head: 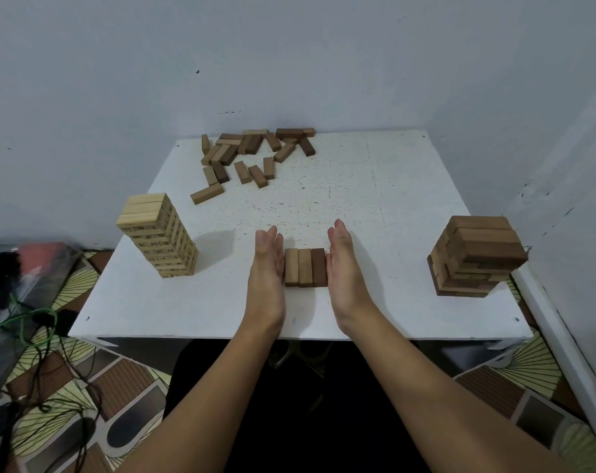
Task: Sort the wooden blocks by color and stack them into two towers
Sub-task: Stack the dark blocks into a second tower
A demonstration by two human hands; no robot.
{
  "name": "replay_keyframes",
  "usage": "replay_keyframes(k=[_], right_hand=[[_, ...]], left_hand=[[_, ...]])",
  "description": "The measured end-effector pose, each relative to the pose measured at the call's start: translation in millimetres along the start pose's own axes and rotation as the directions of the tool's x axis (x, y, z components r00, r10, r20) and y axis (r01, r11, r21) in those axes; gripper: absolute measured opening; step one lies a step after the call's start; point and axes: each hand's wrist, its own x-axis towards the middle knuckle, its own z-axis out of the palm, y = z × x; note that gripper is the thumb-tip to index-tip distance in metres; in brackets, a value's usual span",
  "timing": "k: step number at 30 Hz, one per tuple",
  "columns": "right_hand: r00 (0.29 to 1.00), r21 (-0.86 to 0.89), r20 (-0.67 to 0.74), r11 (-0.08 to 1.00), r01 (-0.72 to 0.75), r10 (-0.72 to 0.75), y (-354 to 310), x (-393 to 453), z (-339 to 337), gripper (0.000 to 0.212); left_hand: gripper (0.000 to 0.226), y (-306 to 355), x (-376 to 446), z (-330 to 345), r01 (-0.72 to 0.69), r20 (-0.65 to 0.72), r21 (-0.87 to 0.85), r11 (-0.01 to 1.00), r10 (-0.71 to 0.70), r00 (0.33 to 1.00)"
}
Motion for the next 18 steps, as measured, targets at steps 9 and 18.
replay_keyframes(k=[9,18], right_hand=[[0.99,-0.478,0.116,0.869,0.124,-0.078,-30.7,1.9,-25.6,0.05],[0.926,-0.895,0.316,0.388,0.219,0.207,-53.6,26.6,-51.1,0.095]], left_hand=[[0.072,13.3,11.4,-27.8,-0.103,0.117,0.389,0.916,0.062,0.991],[0.092,43.7,57.5,-51.5,-0.222,0.372,0.855,0.469,-0.257,0.892]])
